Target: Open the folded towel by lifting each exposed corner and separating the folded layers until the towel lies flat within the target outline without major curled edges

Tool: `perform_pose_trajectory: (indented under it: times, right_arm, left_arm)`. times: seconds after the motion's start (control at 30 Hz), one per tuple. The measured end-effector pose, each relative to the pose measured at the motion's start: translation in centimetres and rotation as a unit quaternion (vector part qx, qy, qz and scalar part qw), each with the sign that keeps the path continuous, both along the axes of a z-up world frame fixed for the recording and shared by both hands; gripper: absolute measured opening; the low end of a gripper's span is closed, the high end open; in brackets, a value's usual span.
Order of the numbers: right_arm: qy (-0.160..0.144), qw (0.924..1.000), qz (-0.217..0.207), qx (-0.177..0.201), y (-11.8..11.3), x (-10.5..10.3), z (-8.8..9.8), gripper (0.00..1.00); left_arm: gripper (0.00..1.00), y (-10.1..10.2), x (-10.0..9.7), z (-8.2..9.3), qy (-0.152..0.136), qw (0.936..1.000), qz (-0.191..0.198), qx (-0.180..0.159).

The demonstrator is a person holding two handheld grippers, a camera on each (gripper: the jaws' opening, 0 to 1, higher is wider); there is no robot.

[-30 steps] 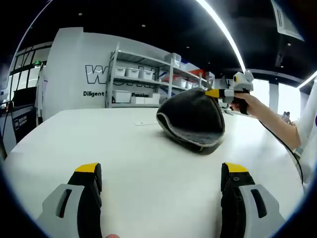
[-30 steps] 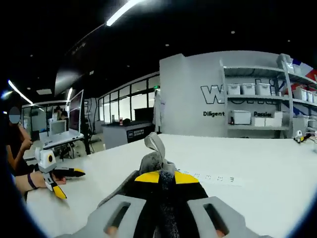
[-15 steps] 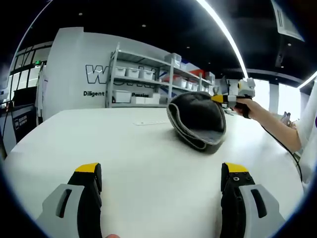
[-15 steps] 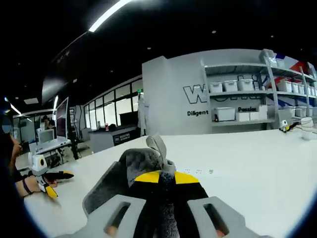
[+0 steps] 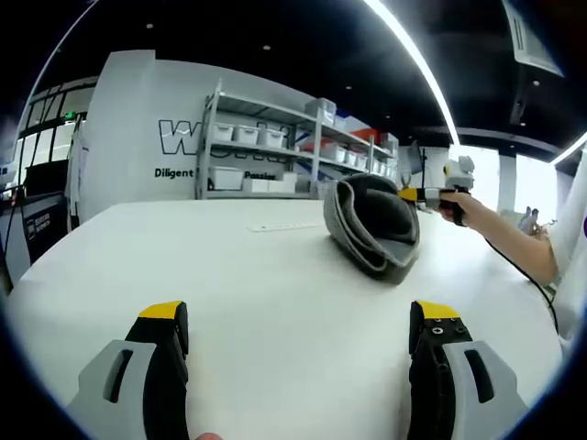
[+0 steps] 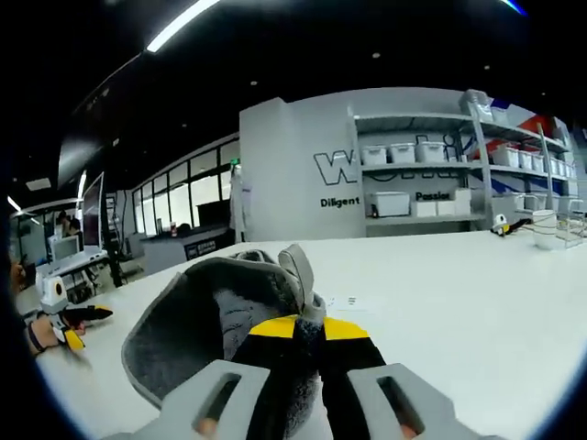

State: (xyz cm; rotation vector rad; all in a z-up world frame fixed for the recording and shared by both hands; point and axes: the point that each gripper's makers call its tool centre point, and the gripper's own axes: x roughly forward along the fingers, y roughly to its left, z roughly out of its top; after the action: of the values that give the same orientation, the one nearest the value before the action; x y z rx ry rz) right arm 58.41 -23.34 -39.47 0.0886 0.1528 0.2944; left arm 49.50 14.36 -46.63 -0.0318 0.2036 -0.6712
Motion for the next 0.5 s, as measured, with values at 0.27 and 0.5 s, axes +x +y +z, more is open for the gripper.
perform_pose_trajectory:
  times: [0.27,0.5]
  right_arm:
    - [0.017,0.9996,-0.022,-0.006,-1.8,-0.2,-1.8,0.04]
    - [0.035,0.9984,-0.038,-0.021,-3.0,-0.3,-3.1,0.04]
  left_arm:
    - [0.99,0.2,0.1,0.0,0.0,1.0,0.0,0.0]
    - [0.99,0.4,0.3,0.0,0.001,1.0,0.001,-0.001]
